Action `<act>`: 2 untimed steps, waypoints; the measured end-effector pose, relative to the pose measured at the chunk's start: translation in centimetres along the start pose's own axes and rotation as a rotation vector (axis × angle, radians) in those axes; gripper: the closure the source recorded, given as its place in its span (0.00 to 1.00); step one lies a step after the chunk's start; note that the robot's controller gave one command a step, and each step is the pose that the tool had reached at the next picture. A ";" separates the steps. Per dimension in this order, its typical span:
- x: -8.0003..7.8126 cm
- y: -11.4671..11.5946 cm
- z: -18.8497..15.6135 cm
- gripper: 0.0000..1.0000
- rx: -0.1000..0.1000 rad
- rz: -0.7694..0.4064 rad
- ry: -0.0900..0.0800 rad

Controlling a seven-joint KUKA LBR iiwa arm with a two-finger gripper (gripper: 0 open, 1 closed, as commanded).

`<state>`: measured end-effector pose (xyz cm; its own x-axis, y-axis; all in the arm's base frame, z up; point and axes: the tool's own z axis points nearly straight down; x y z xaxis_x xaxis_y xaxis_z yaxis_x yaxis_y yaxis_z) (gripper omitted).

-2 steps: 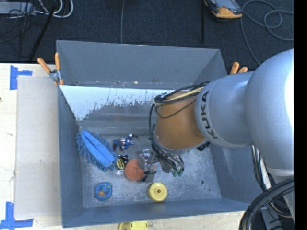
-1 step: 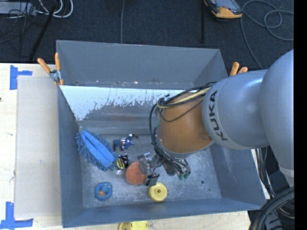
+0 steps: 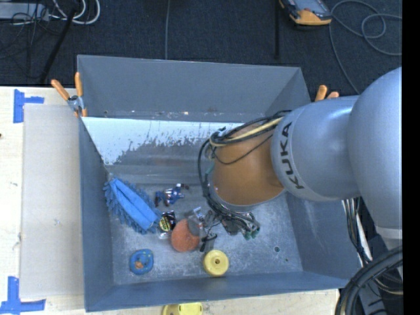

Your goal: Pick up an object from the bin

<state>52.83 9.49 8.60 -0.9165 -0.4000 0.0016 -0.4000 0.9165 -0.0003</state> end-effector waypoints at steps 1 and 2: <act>0.5 -0.5 -1.7 1.00 -0.004 0.117 0.005; -1.2 0.0 -2.6 1.00 0.002 0.112 -0.008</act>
Offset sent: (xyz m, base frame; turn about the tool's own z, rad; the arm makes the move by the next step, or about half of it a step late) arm 0.0208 0.0278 0.0017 0.0923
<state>53.95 9.92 11.24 -0.9555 -0.2949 -0.0068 -0.2949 0.9555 -0.0019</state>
